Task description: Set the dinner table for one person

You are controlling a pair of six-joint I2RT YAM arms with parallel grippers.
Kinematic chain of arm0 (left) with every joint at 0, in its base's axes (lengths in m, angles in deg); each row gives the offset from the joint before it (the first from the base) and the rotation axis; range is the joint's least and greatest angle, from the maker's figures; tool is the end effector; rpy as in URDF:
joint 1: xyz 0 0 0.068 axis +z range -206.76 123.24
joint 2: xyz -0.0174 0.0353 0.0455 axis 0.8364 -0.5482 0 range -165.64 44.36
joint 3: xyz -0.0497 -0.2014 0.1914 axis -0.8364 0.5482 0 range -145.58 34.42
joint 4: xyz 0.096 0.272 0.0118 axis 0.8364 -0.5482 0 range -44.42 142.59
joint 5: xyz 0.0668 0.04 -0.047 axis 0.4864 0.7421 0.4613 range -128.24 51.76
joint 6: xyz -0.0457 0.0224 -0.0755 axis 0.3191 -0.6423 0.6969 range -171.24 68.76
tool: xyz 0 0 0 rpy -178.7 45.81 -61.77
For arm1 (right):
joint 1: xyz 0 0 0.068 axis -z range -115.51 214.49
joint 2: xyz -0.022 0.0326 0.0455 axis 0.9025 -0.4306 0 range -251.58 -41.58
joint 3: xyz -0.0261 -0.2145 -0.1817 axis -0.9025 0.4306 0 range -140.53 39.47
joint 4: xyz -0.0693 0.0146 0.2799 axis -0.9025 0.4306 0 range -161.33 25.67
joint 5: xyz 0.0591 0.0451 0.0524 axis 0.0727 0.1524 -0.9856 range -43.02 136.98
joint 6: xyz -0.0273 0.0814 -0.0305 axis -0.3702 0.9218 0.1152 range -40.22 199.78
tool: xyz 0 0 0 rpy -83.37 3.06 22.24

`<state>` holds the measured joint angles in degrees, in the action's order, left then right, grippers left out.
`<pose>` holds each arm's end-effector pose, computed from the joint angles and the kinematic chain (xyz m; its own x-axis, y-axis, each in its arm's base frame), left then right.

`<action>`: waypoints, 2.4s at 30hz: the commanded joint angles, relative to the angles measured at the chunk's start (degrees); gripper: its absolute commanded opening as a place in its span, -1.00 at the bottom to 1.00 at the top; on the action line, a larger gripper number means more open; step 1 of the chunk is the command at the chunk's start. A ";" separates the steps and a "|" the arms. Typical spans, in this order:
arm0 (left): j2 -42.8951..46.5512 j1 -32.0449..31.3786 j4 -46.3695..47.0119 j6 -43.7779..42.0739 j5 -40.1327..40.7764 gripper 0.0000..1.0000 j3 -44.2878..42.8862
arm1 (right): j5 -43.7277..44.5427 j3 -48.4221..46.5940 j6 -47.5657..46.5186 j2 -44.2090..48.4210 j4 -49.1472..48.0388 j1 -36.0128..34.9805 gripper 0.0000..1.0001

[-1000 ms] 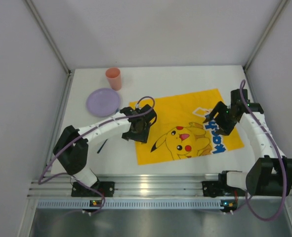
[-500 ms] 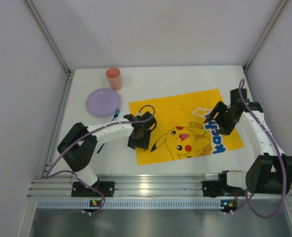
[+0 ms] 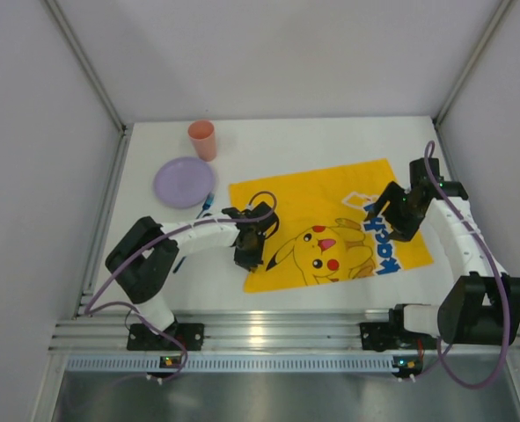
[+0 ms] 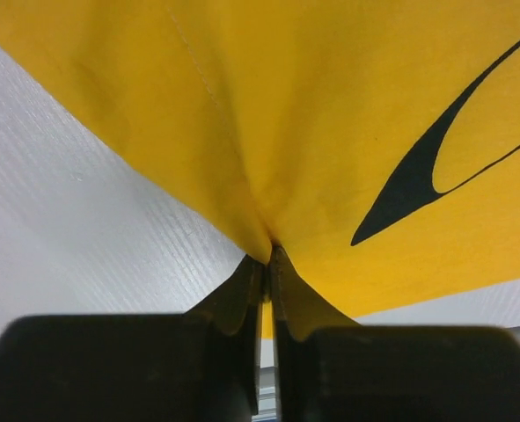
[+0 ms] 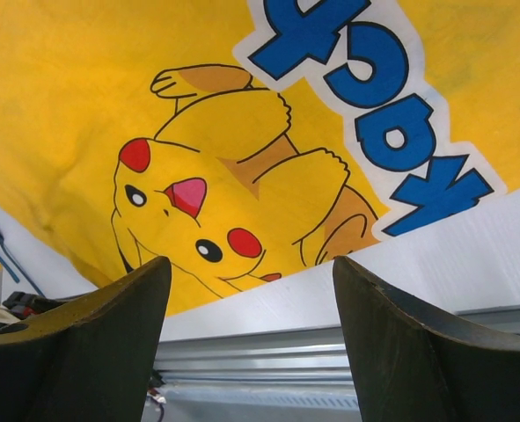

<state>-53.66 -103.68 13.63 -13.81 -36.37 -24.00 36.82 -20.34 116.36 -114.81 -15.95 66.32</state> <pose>0.2330 -0.2454 0.1037 -0.9726 0.1508 -0.1770 0.1694 0.9809 -0.0951 0.2775 0.0056 0.2265 -0.7676 0.6114 -0.1925 0.5294 0.7740 0.3474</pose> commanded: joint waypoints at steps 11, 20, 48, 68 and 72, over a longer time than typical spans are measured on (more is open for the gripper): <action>6.07 6.74 -3.40 -5.61 4.20 -1.00 6.38 | 0.75 0.75 -0.02 2.48 0.00 -0.77 0.50; 3.45 9.56 -10.95 -7.98 4.19 -1.00 -3.89 | -0.13 1.89 -0.01 2.74 -0.71 -0.77 0.50; 5.29 31.25 -18.18 -0.43 16.15 0.96 -25.26 | -2.86 0.40 -5.90 13.55 6.76 -4.72 0.52; -14.91 50.69 2.92 -4.73 4.46 0.96 -29.21 | -1.98 -8.13 -8.98 0.46 5.71 -6.92 0.57; -17.91 51.31 3.54 -4.82 3.84 0.81 -29.92 | -0.22 -8.39 -8.63 -1.38 5.80 -6.92 0.54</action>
<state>-70.44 -52.99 14.41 -18.07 -31.54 -51.97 35.99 -28.45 106.98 -115.16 -9.18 60.09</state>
